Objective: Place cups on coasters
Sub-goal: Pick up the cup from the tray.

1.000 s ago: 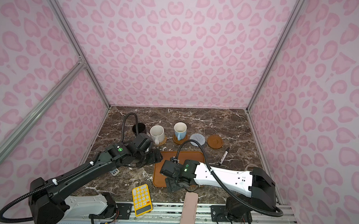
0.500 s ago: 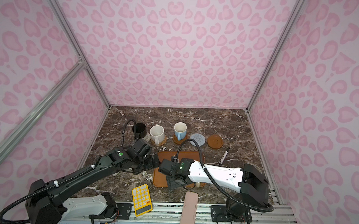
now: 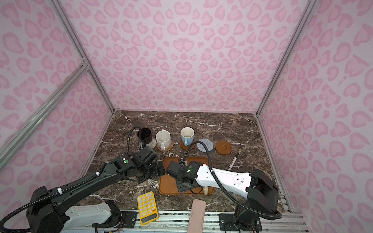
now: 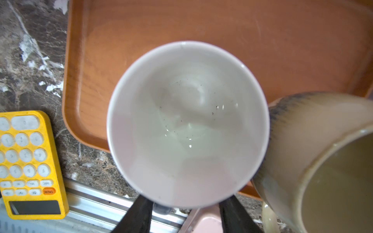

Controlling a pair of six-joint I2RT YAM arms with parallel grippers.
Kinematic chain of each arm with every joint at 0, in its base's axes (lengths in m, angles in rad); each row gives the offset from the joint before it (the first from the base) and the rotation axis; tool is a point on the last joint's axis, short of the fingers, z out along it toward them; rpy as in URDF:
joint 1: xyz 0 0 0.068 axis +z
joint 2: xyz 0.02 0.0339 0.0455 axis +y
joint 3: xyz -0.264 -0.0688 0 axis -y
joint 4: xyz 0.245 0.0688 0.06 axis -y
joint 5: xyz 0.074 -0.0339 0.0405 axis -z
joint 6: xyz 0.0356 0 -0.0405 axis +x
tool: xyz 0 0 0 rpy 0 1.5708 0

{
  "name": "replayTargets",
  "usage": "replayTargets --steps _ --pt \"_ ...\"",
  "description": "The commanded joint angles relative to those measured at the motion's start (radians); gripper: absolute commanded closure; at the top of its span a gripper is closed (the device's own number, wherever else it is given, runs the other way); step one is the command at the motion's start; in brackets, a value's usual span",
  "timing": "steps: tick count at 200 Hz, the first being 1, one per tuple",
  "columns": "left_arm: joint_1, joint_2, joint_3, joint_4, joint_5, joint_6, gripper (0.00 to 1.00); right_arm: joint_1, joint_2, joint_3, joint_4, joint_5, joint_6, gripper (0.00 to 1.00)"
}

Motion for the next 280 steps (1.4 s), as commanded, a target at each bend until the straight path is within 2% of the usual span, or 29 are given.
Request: replayTargets --steps 1,57,94,168,207,240,280 --pt "-0.008 -0.007 -0.008 0.040 -0.008 -0.017 0.03 0.001 -0.014 -0.028 0.014 0.049 -0.007 0.54" --pt "-0.016 -0.039 -0.041 0.118 0.010 -0.038 0.03 0.060 -0.015 -0.043 0.059 0.063 -0.049 0.54" --pt "-0.019 -0.055 -0.073 0.153 0.015 -0.053 0.03 0.060 0.003 -0.060 0.071 0.063 -0.055 0.55" --pt "-0.030 -0.056 -0.072 0.154 0.008 -0.063 0.03 0.051 0.043 -0.044 0.087 0.096 -0.084 0.72" --pt "-0.037 -0.053 -0.067 0.152 0.004 -0.063 0.03 0.041 0.040 -0.055 0.106 0.103 -0.092 0.76" --pt "-0.044 -0.050 -0.059 0.144 -0.008 -0.067 0.03 0.028 0.044 -0.069 0.126 0.100 -0.103 0.71" --pt "-0.050 -0.049 -0.062 0.141 -0.017 -0.073 0.03 0.013 0.048 -0.088 0.163 0.070 -0.122 0.71"
